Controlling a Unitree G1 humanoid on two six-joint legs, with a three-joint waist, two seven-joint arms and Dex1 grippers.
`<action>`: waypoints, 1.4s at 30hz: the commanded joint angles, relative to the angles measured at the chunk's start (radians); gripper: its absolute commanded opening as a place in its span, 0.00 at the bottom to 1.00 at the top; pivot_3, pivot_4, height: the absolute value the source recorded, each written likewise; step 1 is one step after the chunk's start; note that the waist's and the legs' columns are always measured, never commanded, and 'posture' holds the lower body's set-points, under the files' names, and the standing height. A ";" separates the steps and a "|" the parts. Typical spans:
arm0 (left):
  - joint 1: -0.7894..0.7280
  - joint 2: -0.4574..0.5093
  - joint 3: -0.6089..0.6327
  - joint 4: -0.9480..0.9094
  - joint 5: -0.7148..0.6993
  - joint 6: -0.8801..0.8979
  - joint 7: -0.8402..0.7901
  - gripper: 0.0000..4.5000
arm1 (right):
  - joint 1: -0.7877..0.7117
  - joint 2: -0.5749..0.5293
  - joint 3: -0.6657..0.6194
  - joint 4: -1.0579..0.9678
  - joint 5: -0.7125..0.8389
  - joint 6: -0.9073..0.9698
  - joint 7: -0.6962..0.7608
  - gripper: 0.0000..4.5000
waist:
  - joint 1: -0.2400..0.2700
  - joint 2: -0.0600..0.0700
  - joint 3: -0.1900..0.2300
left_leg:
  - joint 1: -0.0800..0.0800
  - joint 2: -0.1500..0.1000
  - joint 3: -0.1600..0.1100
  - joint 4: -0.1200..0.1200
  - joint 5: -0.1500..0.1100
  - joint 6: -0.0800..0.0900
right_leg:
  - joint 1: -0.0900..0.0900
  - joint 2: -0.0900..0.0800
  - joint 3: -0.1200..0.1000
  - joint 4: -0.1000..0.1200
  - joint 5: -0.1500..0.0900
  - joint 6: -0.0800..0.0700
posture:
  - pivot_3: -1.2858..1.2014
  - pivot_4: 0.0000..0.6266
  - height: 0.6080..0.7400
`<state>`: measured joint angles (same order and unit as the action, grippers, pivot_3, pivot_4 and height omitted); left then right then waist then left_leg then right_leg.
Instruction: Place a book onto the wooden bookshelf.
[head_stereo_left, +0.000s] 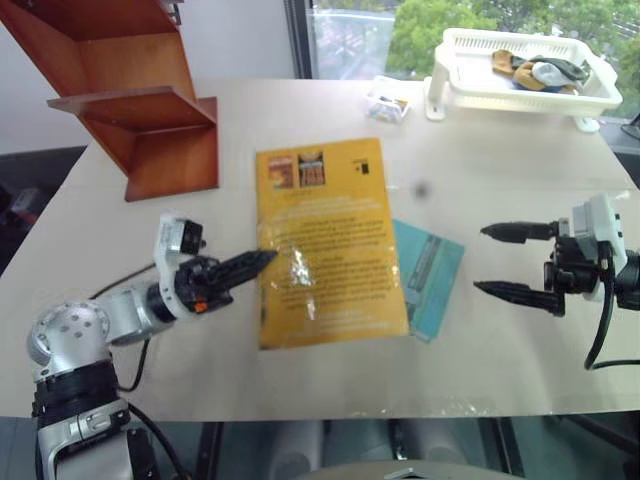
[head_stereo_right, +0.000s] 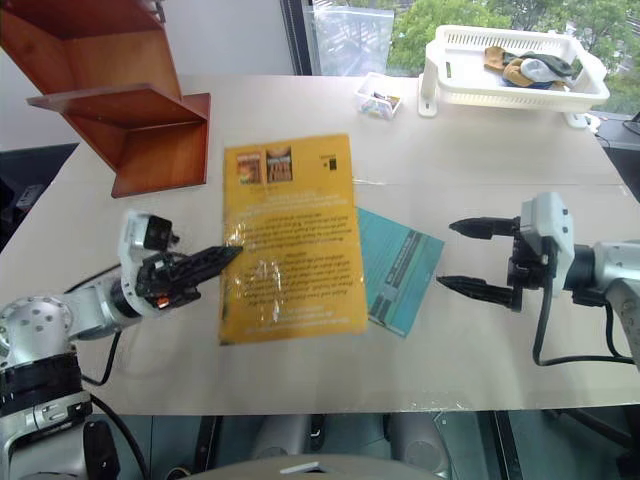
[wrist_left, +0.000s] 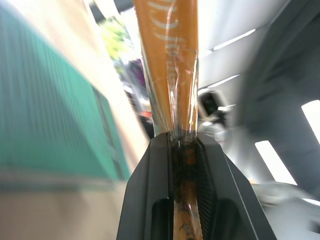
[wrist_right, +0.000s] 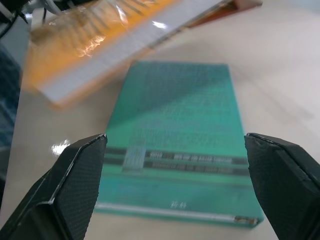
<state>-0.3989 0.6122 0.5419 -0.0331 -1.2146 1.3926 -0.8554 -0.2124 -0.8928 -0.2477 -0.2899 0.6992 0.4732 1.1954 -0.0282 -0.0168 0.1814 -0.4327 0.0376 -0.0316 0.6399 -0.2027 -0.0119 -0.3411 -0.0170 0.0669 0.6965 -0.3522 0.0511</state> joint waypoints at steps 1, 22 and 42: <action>-0.130 0.087 -0.012 -0.106 0.074 -0.156 0.047 0.03 | -0.072 0.023 -0.029 0.041 0.060 0.008 0.004 1.00 | 0.001 0.000 0.000 | 0.000 0.000 0.000 0.000 0.000 0.000 | 0.000 0.000 0.000 0.000 0.000 0.000 | 0.52 0.24 1.00; -0.843 0.522 -0.641 0.310 1.159 -1.321 -0.269 0.03 | -0.366 0.060 -0.142 0.367 0.338 0.177 0.120 1.00 | 0.004 0.002 0.006 | -0.002 -0.001 0.009 -0.004 0.000 0.000 | -0.004 0.004 0.002 -0.002 0.000 -0.001 | 0.52 0.24 1.00; -1.049 0.618 -0.818 0.951 1.707 -1.907 -0.096 0.03 | -0.391 0.091 -0.152 0.405 0.281 0.150 0.154 1.00 | -0.012 0.005 0.012 | -0.004 -0.001 0.008 -0.002 0.000 0.000 | -0.006 0.004 0.003 0.000 0.000 -0.001 | 0.52 0.24 1.00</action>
<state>-1.4021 1.1973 -0.2854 0.8719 0.4533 -0.4716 -1.0116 -0.5981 -0.7935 -0.3625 0.1347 0.9682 0.6382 1.3429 -0.0406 -0.0117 0.1934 -0.4369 0.0370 -0.0230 0.6374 -0.2027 -0.0114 -0.3476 -0.0127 0.0695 0.6961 -0.3525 0.0505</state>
